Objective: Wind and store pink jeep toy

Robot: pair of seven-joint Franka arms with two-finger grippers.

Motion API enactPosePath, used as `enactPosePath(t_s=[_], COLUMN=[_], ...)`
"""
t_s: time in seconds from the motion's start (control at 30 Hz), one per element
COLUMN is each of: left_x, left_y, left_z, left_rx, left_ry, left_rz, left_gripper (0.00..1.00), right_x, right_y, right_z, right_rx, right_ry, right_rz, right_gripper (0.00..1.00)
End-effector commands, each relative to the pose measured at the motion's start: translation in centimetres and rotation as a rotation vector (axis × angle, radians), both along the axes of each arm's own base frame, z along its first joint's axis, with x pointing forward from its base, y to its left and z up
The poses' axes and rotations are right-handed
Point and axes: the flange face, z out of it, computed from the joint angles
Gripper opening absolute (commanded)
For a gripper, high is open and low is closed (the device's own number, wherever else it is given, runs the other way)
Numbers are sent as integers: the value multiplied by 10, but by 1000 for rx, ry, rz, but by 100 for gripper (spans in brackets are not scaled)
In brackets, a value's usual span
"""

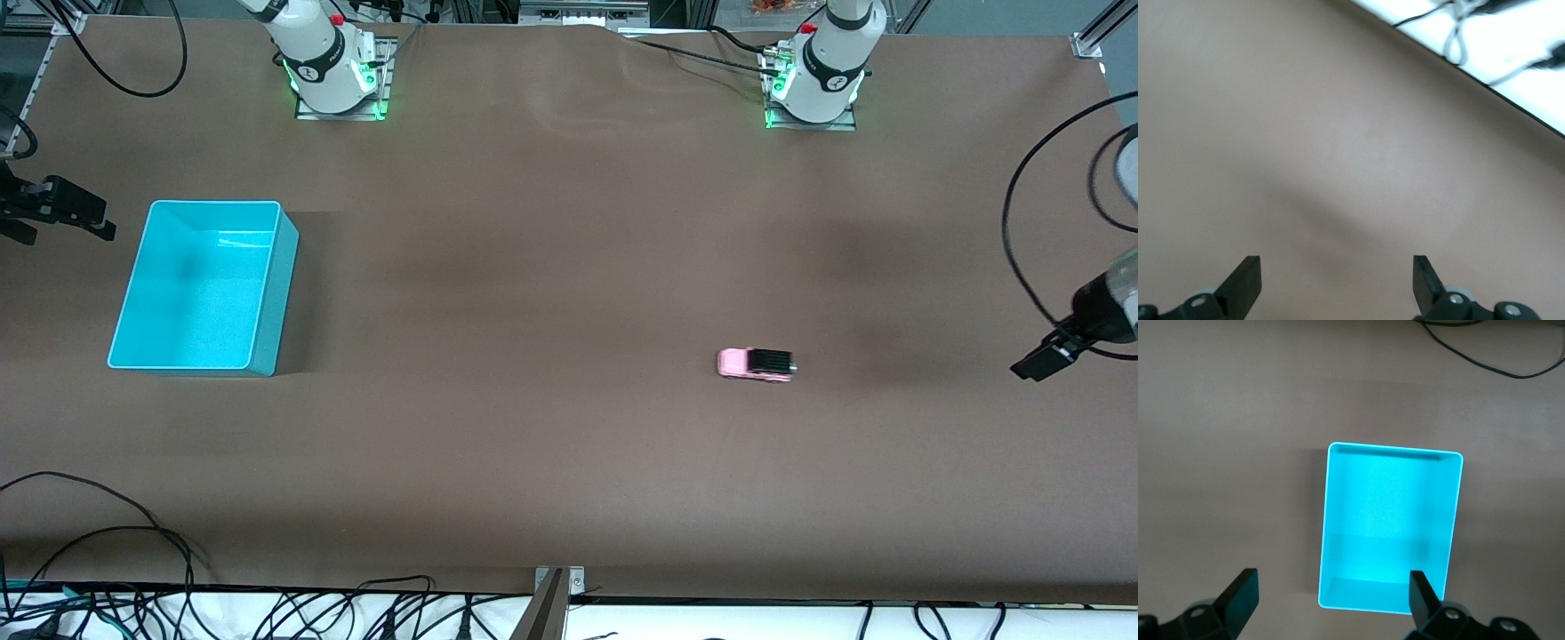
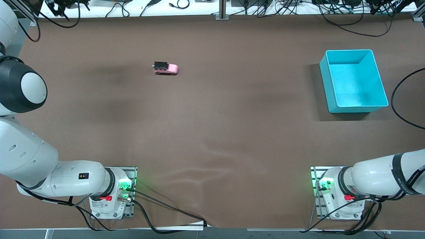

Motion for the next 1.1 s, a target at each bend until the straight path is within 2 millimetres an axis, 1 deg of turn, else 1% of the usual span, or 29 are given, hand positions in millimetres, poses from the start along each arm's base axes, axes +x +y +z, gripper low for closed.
enactPosePath(t_s=[0.0, 0.03, 0.07, 0.17, 0.27, 0.37, 0.4, 0.43, 0.6, 0.73, 0.8, 0.87, 1.0, 1.07], left_x=[7, 9, 9, 8, 5, -3, -7, -10, -19, -26, -30, -32, -33, -35], left_y=[-22, -29, -34, -45, -61, -66, -64, -63, -64, -72, -73, -75, -90, -90], left_z=[22, 30, 34, 41, 53, 68, 75, 78, 77, 79, 85, 86, 71, 64], left_rx=[19, 17, 9, -11, -38, -48, -59, -76, -120, -121, -122, -122, -129, -116], left_ry=[-11, -27, -32, -20, -6, -5, -16, -24, -2, 14, 9, 12, 44, 65], left_rz=[-208, -235, -250, -287, -345, -418, -446, -471, -609, -591, -564, -554, -576, -579], left_gripper=[100, 100, 100, 100, 100, 100, 100, 100, 100, 100, 100, 100, 100, 100], right_x=[2, 2, 2, 1, 2, 2, 2, 2, 1, 2, 2, 1, 2, 2], right_y=[0, 0, 0, 0, 0, 0, 0, 0, 0, 1, 0, 0, 0, 0], right_z=[4, 4, 4, 4, 5, 4, 4, 4, 4, 5, 4, 3, 5, 5], right_rx=[-8, -8, -8, -8, -9, -8, -8, -8, -8, -9, -8, -8, -7, -7], right_ry=[-7, -7, -5, -4, -8, -5, -4, -7, -4, -8, -5, 1, -10, -10], right_rz=[17, 17, 17, 17, 17, 17, 17, 17, 17, 19, 17, 17, 11, 11], right_gripper=[100, 100, 100, 100, 100, 100, 100, 100, 100, 100, 100, 100, 100, 100])
